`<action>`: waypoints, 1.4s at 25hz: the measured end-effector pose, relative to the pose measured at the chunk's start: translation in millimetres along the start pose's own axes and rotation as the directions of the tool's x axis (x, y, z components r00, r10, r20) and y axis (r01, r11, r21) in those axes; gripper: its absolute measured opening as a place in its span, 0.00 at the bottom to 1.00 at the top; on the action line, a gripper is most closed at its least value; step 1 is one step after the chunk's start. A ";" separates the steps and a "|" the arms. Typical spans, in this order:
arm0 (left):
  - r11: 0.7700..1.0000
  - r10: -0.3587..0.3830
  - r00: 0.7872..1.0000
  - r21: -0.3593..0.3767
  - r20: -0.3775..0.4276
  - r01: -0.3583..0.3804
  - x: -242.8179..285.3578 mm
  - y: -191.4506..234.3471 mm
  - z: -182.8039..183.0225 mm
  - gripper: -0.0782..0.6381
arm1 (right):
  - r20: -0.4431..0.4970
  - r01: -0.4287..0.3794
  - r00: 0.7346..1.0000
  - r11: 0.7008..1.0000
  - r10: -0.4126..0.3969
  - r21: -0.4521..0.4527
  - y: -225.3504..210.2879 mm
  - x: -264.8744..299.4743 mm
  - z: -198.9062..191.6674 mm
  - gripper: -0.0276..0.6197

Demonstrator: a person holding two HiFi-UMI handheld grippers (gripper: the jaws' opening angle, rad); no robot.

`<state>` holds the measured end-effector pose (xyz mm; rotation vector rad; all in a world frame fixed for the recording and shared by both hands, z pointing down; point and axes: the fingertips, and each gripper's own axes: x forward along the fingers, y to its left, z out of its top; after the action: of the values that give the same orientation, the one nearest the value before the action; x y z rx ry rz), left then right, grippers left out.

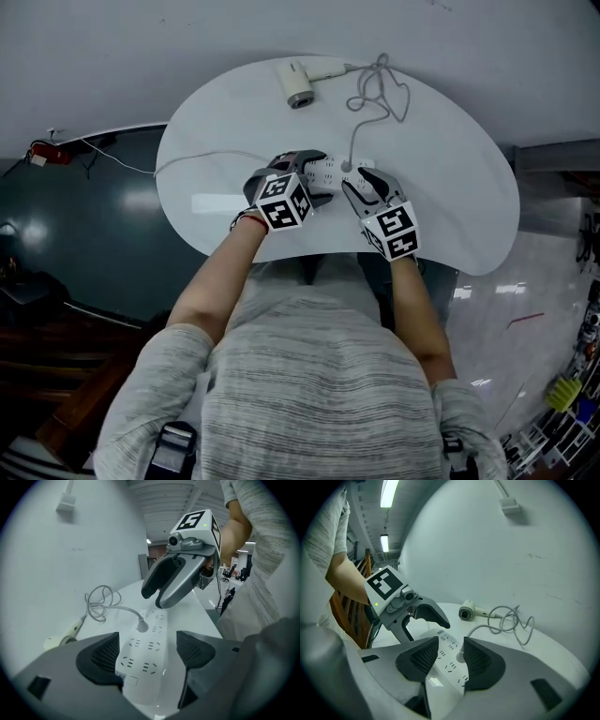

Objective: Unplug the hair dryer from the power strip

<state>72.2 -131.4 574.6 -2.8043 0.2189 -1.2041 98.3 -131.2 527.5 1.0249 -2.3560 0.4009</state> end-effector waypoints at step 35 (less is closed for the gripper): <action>0.995 -0.083 0.976 0.047 -0.201 0.094 57.6 5.4 -34.3 0.73 | -0.199 -0.058 0.980 0.987 0.028 -0.148 -24.0 50.2 -32.4 0.14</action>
<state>86.0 -146.8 638.6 -2.6709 0.0719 -1.4875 99.0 -161.4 584.3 0.8251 -2.1973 0.3165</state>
